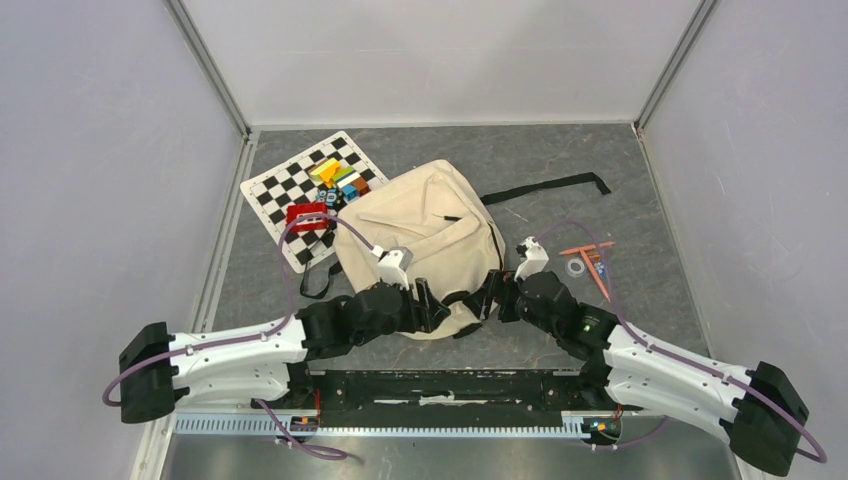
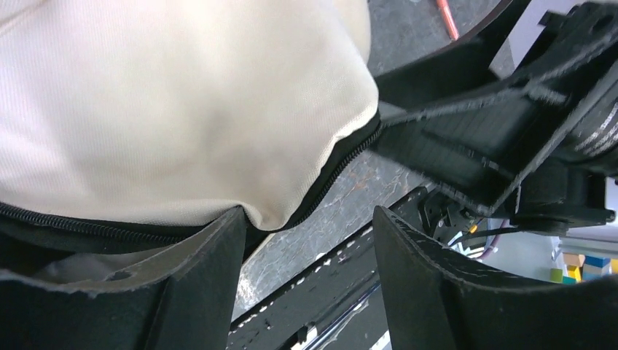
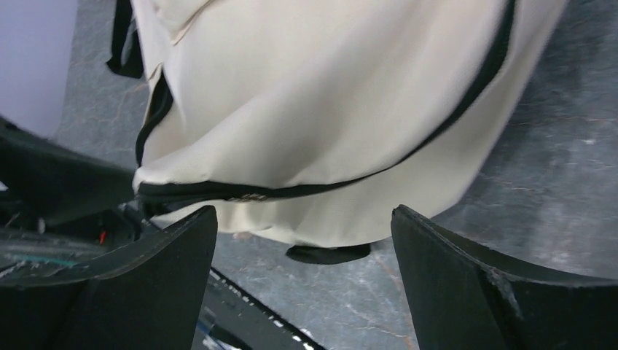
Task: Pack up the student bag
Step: Zip the student bag at the center of the board.
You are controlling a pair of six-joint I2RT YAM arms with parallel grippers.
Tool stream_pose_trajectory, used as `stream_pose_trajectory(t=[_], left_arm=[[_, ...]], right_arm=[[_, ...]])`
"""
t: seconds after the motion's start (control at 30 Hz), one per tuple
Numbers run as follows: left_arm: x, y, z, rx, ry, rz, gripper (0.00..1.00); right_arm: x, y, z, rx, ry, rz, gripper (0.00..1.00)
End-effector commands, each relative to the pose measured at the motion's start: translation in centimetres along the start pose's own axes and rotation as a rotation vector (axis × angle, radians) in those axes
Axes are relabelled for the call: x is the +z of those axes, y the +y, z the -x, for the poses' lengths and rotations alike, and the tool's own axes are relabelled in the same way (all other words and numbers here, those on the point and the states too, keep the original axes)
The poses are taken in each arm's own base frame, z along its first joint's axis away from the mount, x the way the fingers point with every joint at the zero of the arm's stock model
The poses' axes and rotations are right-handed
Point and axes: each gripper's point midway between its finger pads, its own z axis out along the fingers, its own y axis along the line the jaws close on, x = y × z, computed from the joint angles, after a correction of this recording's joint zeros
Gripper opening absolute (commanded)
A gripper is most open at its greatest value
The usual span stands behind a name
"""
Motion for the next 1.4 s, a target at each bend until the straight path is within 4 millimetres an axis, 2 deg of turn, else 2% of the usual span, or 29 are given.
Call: stream_pose_trajectory(t=[0.0, 0.1, 0.27, 0.4, 0.57, 0.7, 0.8, 0.87, 1.03, 1.17, 1.37], left_arm=[[0.3, -1.4, 3.0, 0.064, -0.083, 0.014, 0.71], [0.9, -1.3, 3.3, 0.085, -0.083, 0.028, 0.7], [1.9, -0.9, 3.9, 0.078, -0.083, 0.022, 0.56], [2.3, -0.3, 4.4, 0.096, -0.098, 0.05, 0.51], [3.2, 0.5, 4.7, 0.114, -0.107, 0.086, 0.47], [3.5, 1.6, 6.0, 0.124, -0.152, 0.136, 0.37], [3.4, 1.7, 7.3, 0.108, -0.188, 0.119, 0.37], [3.4, 1.3, 7.7, 0.102, -0.188, 0.08, 0.41], [3.9, 2.0, 7.6, 0.092, -0.158, 0.042, 0.43], [4.8, 3.0, 7.1, 0.077, -0.12, 0.033, 0.43], [5.9, 3.9, 7.1, 0.085, -0.113, 0.044, 0.41]], right_arm=[[-0.5, 3.1, 0.7, 0.044, -0.04, 0.098, 0.93], [-0.6, 4.0, 1.0, 0.068, -0.068, 0.115, 0.93], [-0.4, 4.7, 1.2, 0.103, -0.094, 0.116, 0.92], [-0.2, 5.2, 1.4, 0.118, -0.106, 0.103, 0.92], [0.2, 5.0, 1.5, 0.13, -0.129, 0.073, 0.9], [0.4, 4.4, 1.8, 0.099, -0.153, 0.033, 0.89], [0.1, 3.9, 2.6, 0.029, -0.172, -0.01, 0.9], [-0.1, 3.6, 3.1, -0.041, -0.178, -0.033, 0.91], [-0.5, 4.5, 4.8, -0.259, -0.177, -0.05, 0.96], [0.1, 5.9, 5.3, -0.38, -0.138, -0.037, 0.96], [2.0, 6.2, 5.5, -0.454, -0.112, -0.064, 0.89]])
